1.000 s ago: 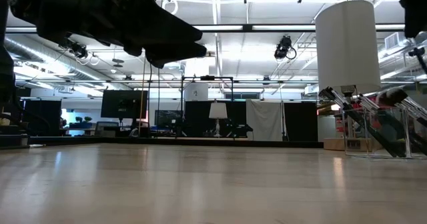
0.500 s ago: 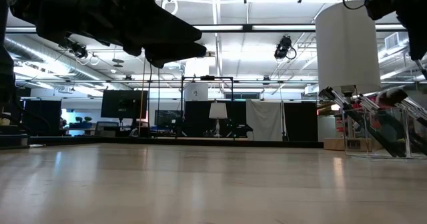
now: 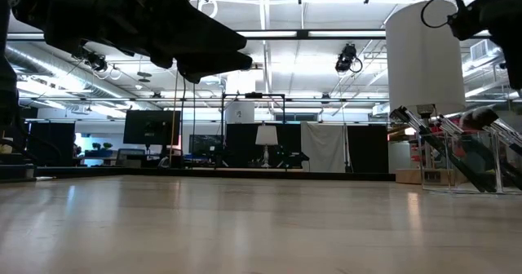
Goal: Put items in baskets/containers
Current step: Put the black eyeshadow brush into the transparent organizer
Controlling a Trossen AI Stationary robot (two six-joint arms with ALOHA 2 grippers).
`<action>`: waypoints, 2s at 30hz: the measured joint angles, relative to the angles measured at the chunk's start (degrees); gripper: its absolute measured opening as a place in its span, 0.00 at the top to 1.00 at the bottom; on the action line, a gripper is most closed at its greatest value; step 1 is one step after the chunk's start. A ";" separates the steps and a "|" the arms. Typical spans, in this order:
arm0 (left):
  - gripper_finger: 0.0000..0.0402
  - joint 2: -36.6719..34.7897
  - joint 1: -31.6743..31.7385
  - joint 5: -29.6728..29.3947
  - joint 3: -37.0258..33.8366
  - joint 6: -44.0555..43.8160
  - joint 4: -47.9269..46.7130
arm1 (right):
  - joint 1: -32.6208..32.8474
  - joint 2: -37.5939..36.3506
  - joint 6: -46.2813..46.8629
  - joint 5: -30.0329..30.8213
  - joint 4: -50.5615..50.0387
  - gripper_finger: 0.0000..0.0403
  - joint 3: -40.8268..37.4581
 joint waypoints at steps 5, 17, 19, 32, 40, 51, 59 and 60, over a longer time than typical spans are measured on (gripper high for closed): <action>0.39 -0.02 0.00 -0.01 0.00 -0.05 0.00 | -0.01 0.00 -0.03 0.54 1.12 0.82 -1.69; 0.39 -0.02 0.00 -0.05 0.00 -1.88 0.11 | -0.22 -0.20 -4.44 12.41 6.66 0.60 7.40; 0.39 -0.04 -0.04 -1.11 0.00 -4.65 -0.10 | 0.39 -0.16 -11.53 15.28 17.31 0.59 7.49; 0.40 -9.68 -1.04 -1.06 14.40 -47.92 -82.25 | 5.88 13.45 -55.08 15.03 95.83 0.63 -8.11; 0.52 -9.68 -1.19 5.73 11.40 -72.17 -110.18 | 5.89 23.81 -52.25 14.62 110.14 0.64 -15.28; 0.98 -6.13 3.70 5.62 6.03 -73.85 -108.86 | 7.25 26.38 -52.96 13.96 114.08 0.65 -16.29; 0.99 2.38 11.73 7.65 6.19 -62.37 -110.32 | 7.55 26.38 -54.90 14.01 114.62 0.65 -16.29; 1.00 3.37 13.43 7.14 6.16 -60.76 -111.81 | 7.55 26.38 -54.90 14.02 114.62 0.65 -16.29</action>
